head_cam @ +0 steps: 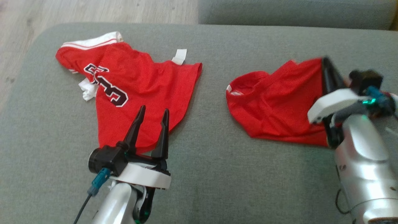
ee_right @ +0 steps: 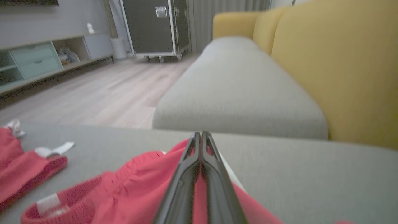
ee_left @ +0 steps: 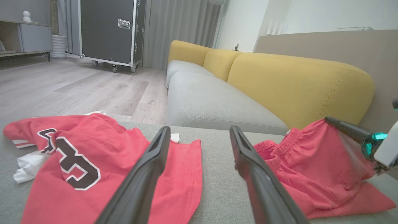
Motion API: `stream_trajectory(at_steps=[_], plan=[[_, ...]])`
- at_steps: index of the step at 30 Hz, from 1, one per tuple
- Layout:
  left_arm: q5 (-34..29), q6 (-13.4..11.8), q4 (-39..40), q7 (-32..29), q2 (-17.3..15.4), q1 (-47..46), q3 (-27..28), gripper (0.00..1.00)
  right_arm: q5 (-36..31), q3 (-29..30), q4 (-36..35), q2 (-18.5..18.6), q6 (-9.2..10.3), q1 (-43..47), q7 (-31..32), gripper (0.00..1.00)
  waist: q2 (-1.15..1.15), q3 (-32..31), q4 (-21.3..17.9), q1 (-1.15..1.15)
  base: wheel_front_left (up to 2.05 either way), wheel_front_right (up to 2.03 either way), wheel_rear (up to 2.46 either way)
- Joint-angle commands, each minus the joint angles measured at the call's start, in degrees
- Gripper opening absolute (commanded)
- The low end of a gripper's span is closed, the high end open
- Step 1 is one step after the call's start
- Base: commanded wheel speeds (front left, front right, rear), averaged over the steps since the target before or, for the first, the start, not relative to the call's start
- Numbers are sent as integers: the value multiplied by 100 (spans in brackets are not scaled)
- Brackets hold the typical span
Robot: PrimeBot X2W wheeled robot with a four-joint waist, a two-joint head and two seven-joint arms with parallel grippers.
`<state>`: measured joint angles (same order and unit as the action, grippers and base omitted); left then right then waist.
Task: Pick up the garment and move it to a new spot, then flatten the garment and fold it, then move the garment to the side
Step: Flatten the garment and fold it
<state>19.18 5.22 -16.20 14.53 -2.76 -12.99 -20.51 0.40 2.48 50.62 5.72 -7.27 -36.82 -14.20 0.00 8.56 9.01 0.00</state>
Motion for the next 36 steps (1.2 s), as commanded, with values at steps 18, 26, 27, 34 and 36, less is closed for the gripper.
stream_trajectory(at_steps=[18,26,27,34,36], plan=[[97,17,337,47,-11,-241,4,100,-642,61,-1911,488,-22,-650,-8,0,0,294,325,0,0,0,0],[260,-40,427,47,-11,-567,-249,100,-1073,-162,-759,1404,-22,-2113,100,0,0,854,902,0,0,0,0],[284,-51,445,47,-11,-598,-280,100,-1162,-193,-604,1493,-22,-2270,102,0,0,908,956,0,0,0,0],[429,-147,552,47,-11,-779,-451,100,-1783,-134,520,1886,-22,-3006,253,8,0,1194,1127,0,0,0,0],[440,-180,557,47,-11,-819,-487,100,-1928,-24,766,1884,-22,-3093,291,100,0,1224,1095,0,0,0,0]])
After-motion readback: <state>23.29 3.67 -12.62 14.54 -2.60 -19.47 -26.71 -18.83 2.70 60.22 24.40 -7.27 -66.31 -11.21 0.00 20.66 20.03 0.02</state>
